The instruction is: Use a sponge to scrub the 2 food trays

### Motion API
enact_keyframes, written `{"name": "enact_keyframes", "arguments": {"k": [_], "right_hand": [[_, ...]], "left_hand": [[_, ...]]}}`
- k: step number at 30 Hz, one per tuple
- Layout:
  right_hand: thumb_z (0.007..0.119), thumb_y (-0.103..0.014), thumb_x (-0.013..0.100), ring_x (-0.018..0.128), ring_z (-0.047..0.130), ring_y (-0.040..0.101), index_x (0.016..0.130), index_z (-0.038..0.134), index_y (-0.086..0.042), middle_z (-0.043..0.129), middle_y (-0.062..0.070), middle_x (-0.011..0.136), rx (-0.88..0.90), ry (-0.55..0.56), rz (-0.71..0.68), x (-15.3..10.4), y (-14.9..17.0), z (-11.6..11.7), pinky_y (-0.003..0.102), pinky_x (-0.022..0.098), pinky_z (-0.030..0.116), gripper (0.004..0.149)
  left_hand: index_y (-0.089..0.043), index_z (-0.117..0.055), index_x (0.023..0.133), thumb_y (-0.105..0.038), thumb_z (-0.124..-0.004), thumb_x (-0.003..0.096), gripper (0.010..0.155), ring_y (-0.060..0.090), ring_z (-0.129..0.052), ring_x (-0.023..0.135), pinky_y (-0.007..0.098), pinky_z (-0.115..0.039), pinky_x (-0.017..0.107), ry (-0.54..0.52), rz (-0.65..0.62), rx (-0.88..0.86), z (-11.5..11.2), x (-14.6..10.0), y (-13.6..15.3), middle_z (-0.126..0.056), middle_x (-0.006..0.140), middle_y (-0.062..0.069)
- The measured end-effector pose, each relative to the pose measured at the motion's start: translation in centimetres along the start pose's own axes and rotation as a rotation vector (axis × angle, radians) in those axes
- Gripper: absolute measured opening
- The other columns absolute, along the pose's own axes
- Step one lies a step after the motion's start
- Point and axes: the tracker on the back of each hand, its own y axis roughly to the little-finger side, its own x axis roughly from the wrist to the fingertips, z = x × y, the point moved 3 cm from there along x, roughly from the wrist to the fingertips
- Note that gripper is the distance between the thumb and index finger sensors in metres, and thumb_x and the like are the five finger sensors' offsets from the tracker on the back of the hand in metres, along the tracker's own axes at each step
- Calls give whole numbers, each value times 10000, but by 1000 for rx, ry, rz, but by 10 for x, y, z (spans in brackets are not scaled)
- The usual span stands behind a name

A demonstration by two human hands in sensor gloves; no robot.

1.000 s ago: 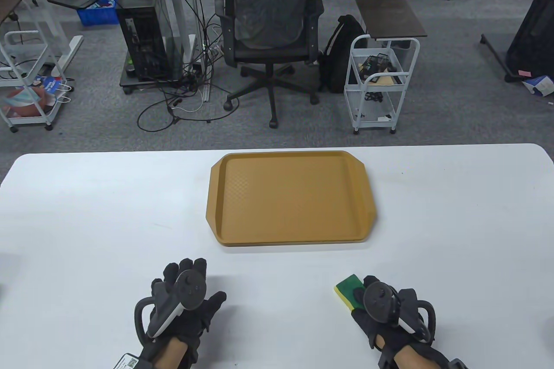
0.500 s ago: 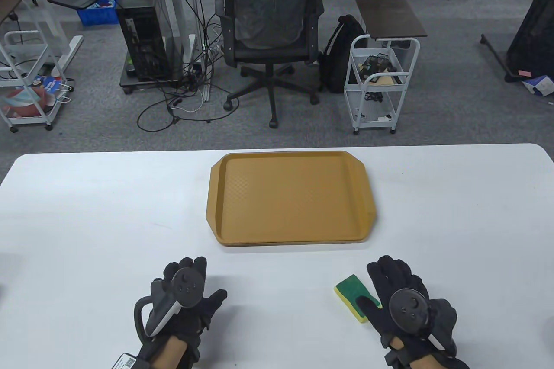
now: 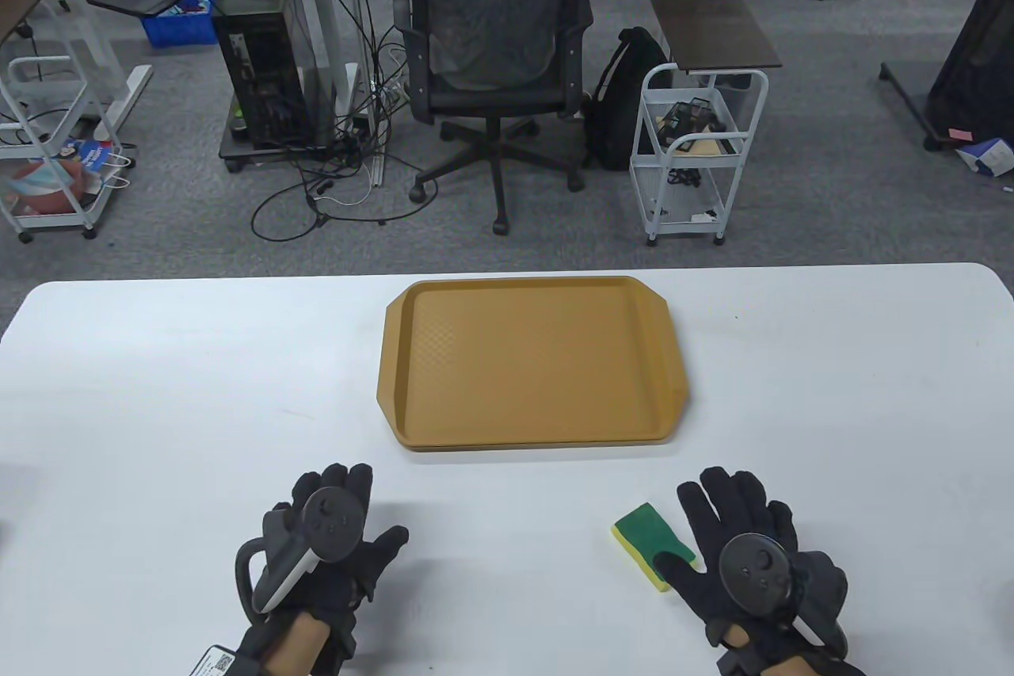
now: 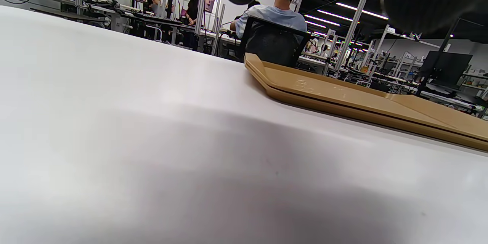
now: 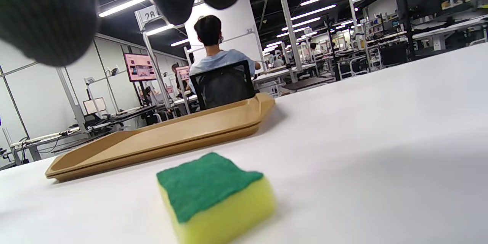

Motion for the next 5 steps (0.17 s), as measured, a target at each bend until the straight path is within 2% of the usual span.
{"name": "enact_keyframes", "arguments": {"k": [5], "right_hand": [[830,-659,381,1110,402,407,1080,565,-314,400,30,1193,0,-7,7,0,0,0,718,777,399,824]], "left_hand": [[-323,-453,1148,-704,-747,392,896,460,-396,1142,707,-374,762,-5,0,0,2,1,1,-417,1217,58]]}}
